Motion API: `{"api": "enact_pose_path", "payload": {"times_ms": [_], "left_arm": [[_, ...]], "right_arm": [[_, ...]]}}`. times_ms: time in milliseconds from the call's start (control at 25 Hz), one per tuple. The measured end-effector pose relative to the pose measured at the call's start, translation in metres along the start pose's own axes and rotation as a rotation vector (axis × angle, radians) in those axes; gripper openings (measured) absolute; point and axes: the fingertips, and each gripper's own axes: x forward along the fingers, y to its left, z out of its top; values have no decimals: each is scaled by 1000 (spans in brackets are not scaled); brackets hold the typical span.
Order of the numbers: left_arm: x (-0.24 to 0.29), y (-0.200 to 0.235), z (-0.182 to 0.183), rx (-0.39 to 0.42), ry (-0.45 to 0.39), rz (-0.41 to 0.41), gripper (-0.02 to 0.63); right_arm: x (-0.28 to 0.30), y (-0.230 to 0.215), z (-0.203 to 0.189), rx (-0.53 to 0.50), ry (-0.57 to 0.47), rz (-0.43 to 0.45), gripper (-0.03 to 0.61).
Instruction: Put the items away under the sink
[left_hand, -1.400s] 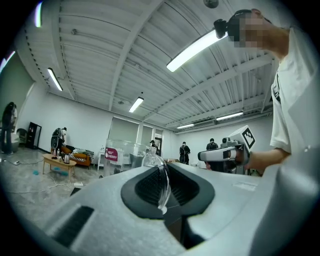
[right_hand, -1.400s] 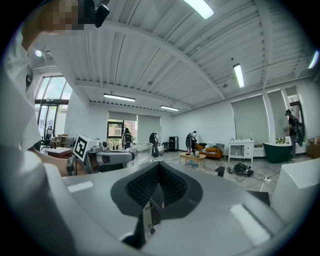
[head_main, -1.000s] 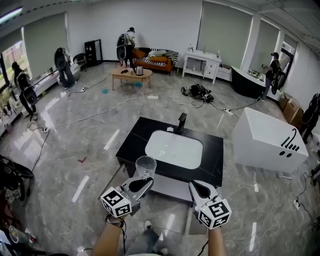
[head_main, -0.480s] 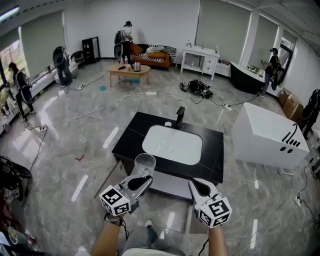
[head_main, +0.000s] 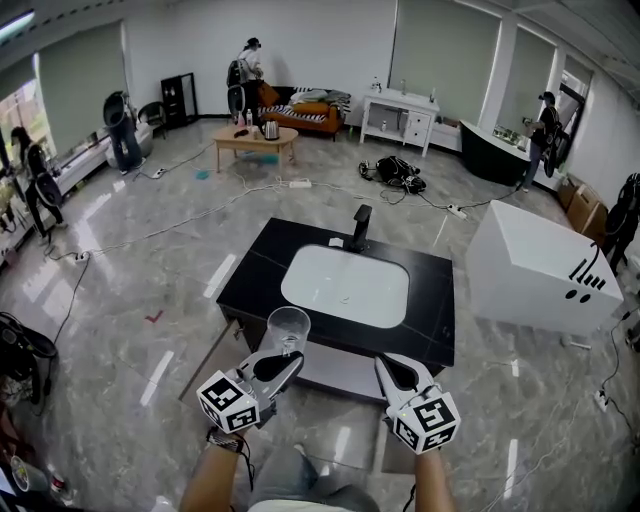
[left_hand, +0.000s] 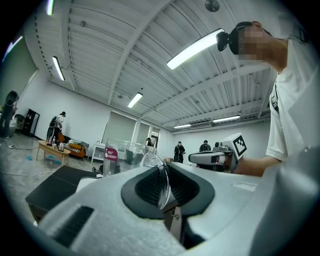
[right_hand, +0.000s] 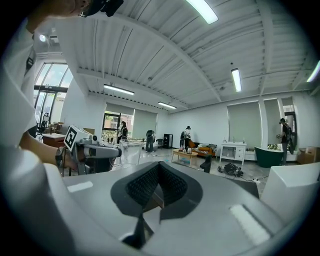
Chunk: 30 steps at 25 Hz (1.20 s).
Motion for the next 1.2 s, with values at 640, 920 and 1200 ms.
{"api": "enact_pose_path", "payload": {"times_ms": [640, 920, 1200], "left_arm": [[14, 41, -97, -5, -5, -45, 23], [11, 62, -176, -26, -39, -103, 24], [4, 95, -275, 30, -81, -133, 24]], "right_arm": [[34, -42, -101, -26, 3, -57, 8], [61, -45, -170, -16, -39, -36, 8], [91, -49, -272, 2, -90, -35, 8]]}}
